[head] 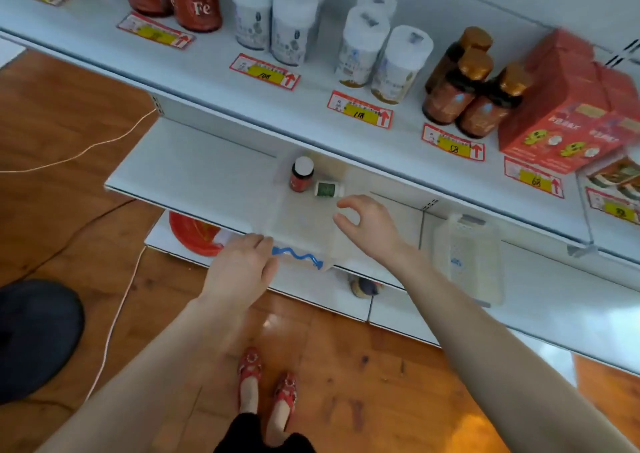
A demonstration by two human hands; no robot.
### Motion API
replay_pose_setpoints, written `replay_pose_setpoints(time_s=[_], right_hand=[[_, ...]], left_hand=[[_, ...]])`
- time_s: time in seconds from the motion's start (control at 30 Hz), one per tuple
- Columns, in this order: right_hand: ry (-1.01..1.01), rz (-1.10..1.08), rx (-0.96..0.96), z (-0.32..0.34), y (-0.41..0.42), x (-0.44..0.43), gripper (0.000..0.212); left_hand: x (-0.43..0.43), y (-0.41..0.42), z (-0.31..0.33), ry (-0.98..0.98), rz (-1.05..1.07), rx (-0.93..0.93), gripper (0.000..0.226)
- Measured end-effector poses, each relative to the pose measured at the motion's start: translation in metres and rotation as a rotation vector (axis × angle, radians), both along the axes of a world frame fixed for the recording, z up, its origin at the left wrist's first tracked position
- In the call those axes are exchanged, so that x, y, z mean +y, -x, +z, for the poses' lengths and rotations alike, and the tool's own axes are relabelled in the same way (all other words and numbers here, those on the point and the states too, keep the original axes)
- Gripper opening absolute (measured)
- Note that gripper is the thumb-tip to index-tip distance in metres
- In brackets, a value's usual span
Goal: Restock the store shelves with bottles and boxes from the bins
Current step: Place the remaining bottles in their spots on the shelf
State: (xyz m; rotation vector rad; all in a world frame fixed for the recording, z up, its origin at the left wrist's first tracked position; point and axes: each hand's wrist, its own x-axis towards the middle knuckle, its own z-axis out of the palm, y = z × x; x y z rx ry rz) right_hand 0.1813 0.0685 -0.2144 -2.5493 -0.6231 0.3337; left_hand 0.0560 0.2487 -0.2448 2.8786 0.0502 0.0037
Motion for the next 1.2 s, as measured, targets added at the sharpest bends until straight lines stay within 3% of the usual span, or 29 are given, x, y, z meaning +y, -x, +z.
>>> replay_pose_setpoints(time_s=[0.13,0.3,0.47,0.6,0.93,1.2], right_hand=[[0.106,0.022,0.08,-0.06,-0.033,0.019,0.036],[0.249,-0.057,0.178,-0.143,-0.087,0.047,0.05],[0.42,-0.149,0.099,-0.217,-0.139,0.066,0.057],[0.445,-0.211,0.043,-0.252,-0.176,0.071,0.057],[0.782,-0.153,-0.088,-0.28,-0.199,0.078,0.047],[0.608,-0.099,0.218,-0.259,-0.169,0.078,0.053]], left_hand=[[0.025,-0.029,-0.047,0.048,0.083,0.026,0.05],[0.042,-0.064,-0.115,0.047,0.042,0.032,0.055],[0.055,-0.082,-0.158,0.016,-0.01,0.011,0.065],[0.061,-0.082,-0.165,-0.044,-0.026,-0.039,0.064],[0.063,-0.084,-0.172,0.012,-0.033,-0.106,0.062],[0.061,-0.084,-0.165,0.018,-0.023,-0.052,0.066]])
